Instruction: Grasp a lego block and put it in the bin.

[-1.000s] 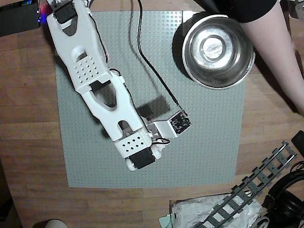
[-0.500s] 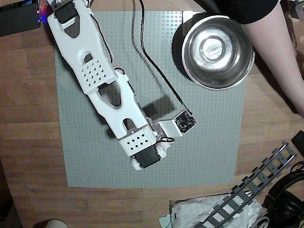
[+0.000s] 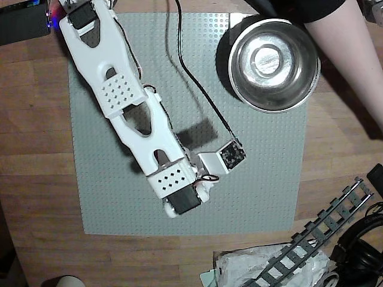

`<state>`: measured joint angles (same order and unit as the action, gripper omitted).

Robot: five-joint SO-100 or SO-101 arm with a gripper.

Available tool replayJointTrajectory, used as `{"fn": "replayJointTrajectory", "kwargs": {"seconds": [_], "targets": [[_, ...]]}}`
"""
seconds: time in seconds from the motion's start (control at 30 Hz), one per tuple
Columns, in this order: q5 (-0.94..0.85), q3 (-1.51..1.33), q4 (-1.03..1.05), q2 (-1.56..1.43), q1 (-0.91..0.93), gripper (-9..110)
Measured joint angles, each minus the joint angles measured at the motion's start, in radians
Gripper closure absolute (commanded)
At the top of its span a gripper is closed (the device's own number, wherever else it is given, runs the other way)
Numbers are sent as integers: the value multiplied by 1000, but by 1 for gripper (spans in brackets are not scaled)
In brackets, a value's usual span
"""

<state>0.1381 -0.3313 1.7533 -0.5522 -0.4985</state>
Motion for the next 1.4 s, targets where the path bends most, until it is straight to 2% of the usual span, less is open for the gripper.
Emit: {"fn": "replayJointTrajectory", "kwargs": {"seconds": [0.3,0.67,0.93,1.4], "targets": [[9,-284,3,-436,-95,102],[91,-563,6,-816,-420,102],[137,-571,6,-782,-603,102],[146,-288,6,-437,-612,102]]}}
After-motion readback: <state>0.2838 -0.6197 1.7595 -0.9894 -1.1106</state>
